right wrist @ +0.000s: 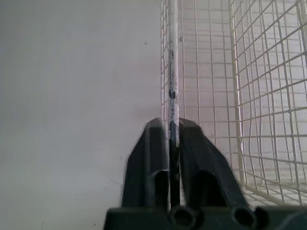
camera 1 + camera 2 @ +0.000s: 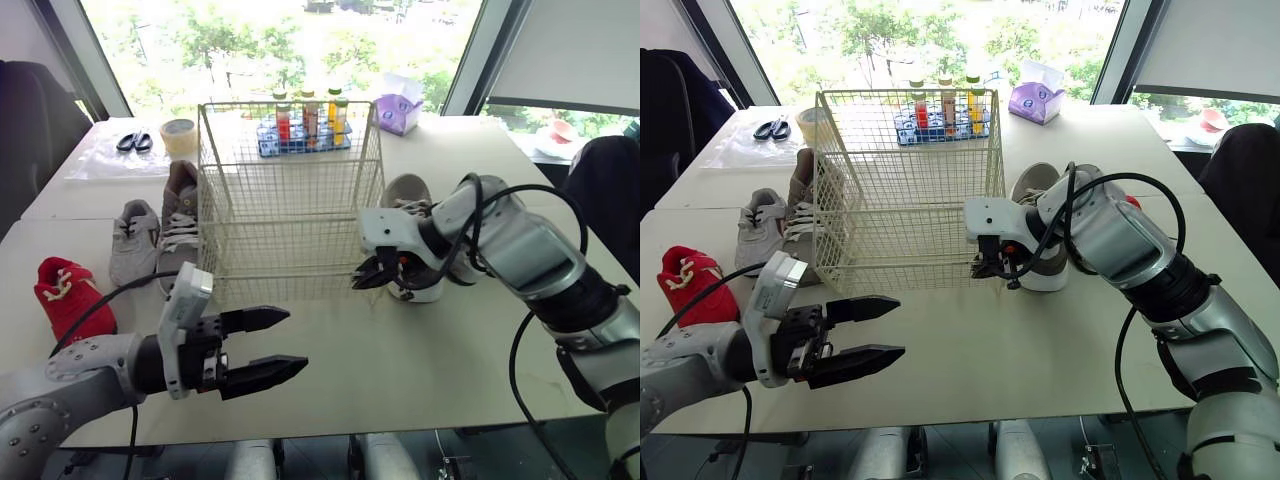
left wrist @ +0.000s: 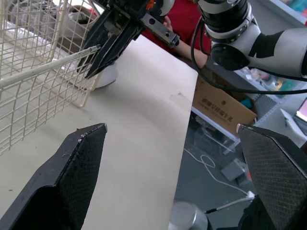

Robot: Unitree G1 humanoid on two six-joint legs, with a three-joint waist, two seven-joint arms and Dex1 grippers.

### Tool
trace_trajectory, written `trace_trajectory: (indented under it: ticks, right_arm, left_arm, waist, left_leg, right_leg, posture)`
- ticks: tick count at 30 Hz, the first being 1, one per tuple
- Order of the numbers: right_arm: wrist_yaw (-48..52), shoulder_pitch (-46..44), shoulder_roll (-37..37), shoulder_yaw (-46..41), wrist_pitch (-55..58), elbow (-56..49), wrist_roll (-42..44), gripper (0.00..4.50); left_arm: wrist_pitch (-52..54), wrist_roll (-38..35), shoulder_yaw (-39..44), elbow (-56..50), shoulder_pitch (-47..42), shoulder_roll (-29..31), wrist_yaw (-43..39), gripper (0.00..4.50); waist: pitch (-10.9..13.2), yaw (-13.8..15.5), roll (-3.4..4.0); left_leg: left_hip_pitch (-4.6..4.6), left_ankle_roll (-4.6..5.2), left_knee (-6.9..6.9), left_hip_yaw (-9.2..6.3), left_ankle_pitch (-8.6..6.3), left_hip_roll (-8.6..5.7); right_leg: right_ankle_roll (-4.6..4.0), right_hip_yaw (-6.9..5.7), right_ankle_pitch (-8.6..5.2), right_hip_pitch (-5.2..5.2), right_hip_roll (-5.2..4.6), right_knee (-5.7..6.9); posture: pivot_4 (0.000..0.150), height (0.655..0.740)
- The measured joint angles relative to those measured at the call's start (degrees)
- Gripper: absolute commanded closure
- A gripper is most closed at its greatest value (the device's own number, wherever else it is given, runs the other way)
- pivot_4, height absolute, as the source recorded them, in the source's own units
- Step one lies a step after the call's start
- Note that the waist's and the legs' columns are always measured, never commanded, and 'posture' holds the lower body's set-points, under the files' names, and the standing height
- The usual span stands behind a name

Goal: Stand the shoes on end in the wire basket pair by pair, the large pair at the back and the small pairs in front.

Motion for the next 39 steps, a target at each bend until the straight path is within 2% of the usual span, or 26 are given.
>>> trace_trajectory:
  ticks: [1,4,7,11,14,15,16,17,18,20,21,23,25,27,30,32,34,37,39]
  right_arm:
    - [-0.27,0.0,-0.12,0.0,1.0,-0.92,0.24,2.17]
    - [-0.34,-0.14,-1.19,-0.85,5.76,-5.37,2.9,2.17]
    - [-1.71,-2.54,-1.41,-5.62,12.88,-8.38,7.08,2.17]
    - [-4.85,-8.68,-0.82,-22.21,27.75,-7.49,14.94,2.17]
    - [-11.09,-8.18,3.46,-37.36,33.69,-7.94,17.54,2.17]
    - [-15.96,-5.02,6.78,-43.44,32.56,-9.46,16.83,1.75]
    - [-19.11,-2.73,8.34,-46.28,32.17,-10.08,16.18,1.63]
    - [-22.05,0.01,10.1,-48.95,31.9,-10.74,15.26,1.32]
    - [-26.49,6.73,14.19,-54.91,30.62,-14.46,13.96,0.88]
    - [-33.89,20.6,23.55,-61.45,25.76,-20.86,11.69,0.03]
    - [-38.55,28.18,29.89,-62.36,22.65,-23.12,9.86,0.03]
    - [-46.3,34.89,37.03,-62.5,18.32,-26.74,7.39,0.03]
    - [-52.29,36.9,38.29,-60.72,13.64,-32.35,5.69,0.03]
    - [-56.07,38.88,39.36,-58.09,9.99,-37.27,4.97,0.03]
    - [-58.9,42.52,40.37,-55.25,8.46,-38.5,5.03,0.03]
    - [-60.53,45.88,41.66,-53.01,8.35,-38.3,5.24,0.03]
    - [-62.04,46.97,41.93,-50.44,7.81,-37.31,5.27,0.03]
    - [-63.44,47.86,41.67,-48.29,6.05,-35.86,5.29,0.03]
    - [-64.28,48.6,41.49,-47.03,5.27,-34.86,5.28,0.03]
  left_arm:
    - [0.0,0.23,-0.04,0.1,0.01,0.07,-0.44,0.0]
    - [0.0,0.68,-0.24,0.69,-0.58,0.31,-1.25,0.0]
    - [0.03,0.52,-0.97,1.53,-3.16,0.54,-2.08,0.0]
    - [0.07,-2.44,-1.05,1.93,-6.88,1.37,-1.87,0.0]
    - [0.16,-5.24,-1.79,2.5,-9.13,1.33,0.25,0.0]
    - [0.23,-7.3,-2.91,3.4,-10.89,0.13,1.73,0.0]
    - [0.21,-8.08,-3.82,3.76,-11.84,-0.71,2.77,0.0]
    - [0.17,-8.22,-4.74,4.08,-12.72,-1.66,4.14,0.0]
    - [-0.39,-7.76,-6.58,4.91,-15.04,-4.95,7.66,0.0]
    - [-2.5,-6.74,-9.13,6.48,-18.05,-11.86,14.32,0.0]
    - [-3.77,-6.16,-10.04,7.18,-18.48,-14.42,17.52,0.0]
    - [-4.23,-5.2,-11.32,7.21,-18.68,-16.56,21.76,0.0]
    - [-4.7,-4.95,-12.16,6.07,-18.42,-17.84,24.97,0.0]
    - [-4.93,-4.37,-12.79,4.37,-17.57,-18.44,27.26,0.0]
    - [-5.52,-2.79,-12.94,2.6,-16.81,-18.57,29.35,0.0]
    - [-5.77,-0.28,-12.89,0.85,-15.25,-17.08,30.01,0.0]
    - [-5.57,2.45,-11.91,-0.97,-13.19,-12.1,28.35,0.0]
    - [-5.05,2.87,-8.11,-3.61,-9.41,-5.43,23.19,0.0]
    - [-5.07,2.47,-6.12,-4.79,-7.34,-3.76,21.74,0.0]
  waist:
    - [0.0,0.03,0.0]
    - [0.01,0.29,0.01]
    - [0.01,0.27,0.0]
    - [0.0,0.4,-0.02]
    - [-0.05,0.31,-0.09]
    - [-0.08,0.33,-0.14]
    - [-0.08,0.37,-0.14]
    - [-0.08,0.43,-0.14]
    - [-0.21,0.83,-0.29]
    - [-0.33,1.78,-0.48]
    - [-0.22,1.71,-0.31]
    - [-0.15,1.23,0.38]
    - [-0.16,0.07,0.55]
    - [-0.24,-0.15,0.41]
    - [-0.26,0.09,0.37]
    - [-0.26,0.18,0.38]
    - [-0.26,0.0,0.36]
    - [-0.25,0.08,0.38]
    - [-0.26,0.39,0.37]
  left_leg:
    - [0.0,0.0,0.0,0.0,0.0,0.0]
    - [0.0,0.0,0.0,0.0,0.0,0.0]
    - [-0.01,0.0,0.01,0.03,0.0,-0.02]
    - [0.0,0.02,0.0,0.0,-0.01,-0.02]
    - [0.03,0.03,-0.02,0.01,-0.02,0.0]
    - [0.11,0.03,-0.03,-0.01,-0.02,0.0]
    - [0.12,0.03,-0.02,0.01,-0.01,-0.02]
    - [0.13,0.05,-0.02,0.0,-0.02,-0.05]
    - [0.25,0.08,-0.09,-0.1,0.0,-0.08]
    - [0.38,0.1,-0.1,-0.12,-0.02,-0.05]
    - [0.29,0.08,-0.05,-0.07,0.0,-0.04]
    - [-0.12,-0.23,-0.02,0.19,0.21,-0.13]
    - [-0.26,-0.23,-0.01,0.19,0.35,-0.11]
    - [-0.08,-0.21,-0.02,-0.03,0.32,-0.05]
    - [-0.05,-0.13,-0.04,-0.17,0.28,0.03]
    - [-0.05,-0.13,-0.04,-0.17,0.28,0.03]
    - [-0.09,-0.13,-0.03,-0.11,0.28,0.03]
    - [-0.13,-0.12,-0.03,-0.09,0.27,0.03]
    - [-0.14,-0.11,-0.02,-0.1,0.27,0.02]
  right_leg:
    - [-0.01,0.0,-0.01,0.0,0.0,0.0]
    - [-0.05,0.0,-0.03,-0.01,-0.03,0.0]
    - [-0.07,0.0,-0.03,0.01,-0.05,0.0]
    - [-0.07,0.0,-0.03,0.07,-0.06,-0.03]
    - [-0.05,0.01,-0.02,0.16,-0.05,-0.11]
    - [-0.02,0.0,-0.01,0.27,-0.05,-0.14]
    - [0.02,0.01,0.01,0.31,-0.07,-0.14]
    - [0.12,0.01,0.07,0.33,-0.07,-0.15]
    - [0.13,-0.04,0.07,0.6,-0.07,-0.31]
    - [0.22,-0.09,0.09,0.82,0.0,-0.41]
    - [0.44,0.03,0.18,0.64,-0.01,-0.32]
    - [0.78,0.35,0.36,0.04,-0.06,-0.18]
    - [0.88,0.4,0.42,-0.16,0.0,-0.1]
    - [0.82,0.37,0.4,0.06,0.33,-0.14]
    - [0.62,0.31,0.33,0.08,0.5,-0.13]
    - [0.54,0.31,0.32,0.08,0.5,-0.12]
    - [0.45,0.34,0.34,-0.01,0.5,-0.12]
    - [0.38,0.35,0.31,-0.07,0.47,-0.13]
    - [0.33,0.34,0.28,-0.07,0.44,-0.15]
  posture:
    - [0.15,0.6552]
    - [0.15,0.6552]
    - [0.15,0.6552]
    - [0.15,0.6552]
    - [0.15,0.6552]
    - [0.15,0.6552]
    - [0.15,0.6552]
    - [0.15,0.6552]
    - [0.15,0.6552]
    - [0.15,0.6552]
    - [0.15,0.6552]
    - [0.15,0.6552]
    - [0.15,0.6552]
    - [0.15,0.6552]
    - [0.15,0.6552]
    - [0.15,0.6552]
    - [0.15,0.6552]
    - [0.15,0.6552]
    - [0.15,0.6552]
